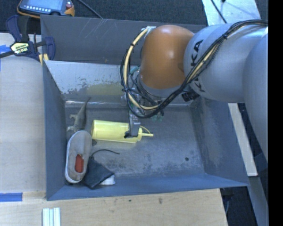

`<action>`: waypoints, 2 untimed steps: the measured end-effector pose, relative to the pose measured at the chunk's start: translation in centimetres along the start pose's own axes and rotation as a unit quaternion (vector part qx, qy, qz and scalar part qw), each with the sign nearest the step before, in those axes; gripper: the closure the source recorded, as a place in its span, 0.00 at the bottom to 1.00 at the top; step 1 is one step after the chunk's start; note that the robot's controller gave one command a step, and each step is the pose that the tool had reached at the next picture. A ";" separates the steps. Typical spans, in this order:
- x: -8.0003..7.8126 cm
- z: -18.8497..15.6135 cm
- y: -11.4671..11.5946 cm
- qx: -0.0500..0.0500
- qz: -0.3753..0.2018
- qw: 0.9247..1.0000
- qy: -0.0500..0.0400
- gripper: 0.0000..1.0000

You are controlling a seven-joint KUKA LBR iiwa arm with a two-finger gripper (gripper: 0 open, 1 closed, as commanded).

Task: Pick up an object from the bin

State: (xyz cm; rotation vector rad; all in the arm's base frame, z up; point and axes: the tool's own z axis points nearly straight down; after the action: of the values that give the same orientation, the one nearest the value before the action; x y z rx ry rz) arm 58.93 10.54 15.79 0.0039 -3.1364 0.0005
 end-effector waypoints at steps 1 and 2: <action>-0.2 -0.5 0.0 0.000 0.001 1.000 -0.004 0.00; 0.6 6.2 -0.2 -0.001 0.048 0.999 -0.005 0.00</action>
Offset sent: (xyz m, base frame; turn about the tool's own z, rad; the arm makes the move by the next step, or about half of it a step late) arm -0.0106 -0.0020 -0.0879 0.1262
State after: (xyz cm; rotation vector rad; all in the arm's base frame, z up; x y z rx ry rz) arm 58.30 10.38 9.57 -0.1458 -3.1420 -0.0027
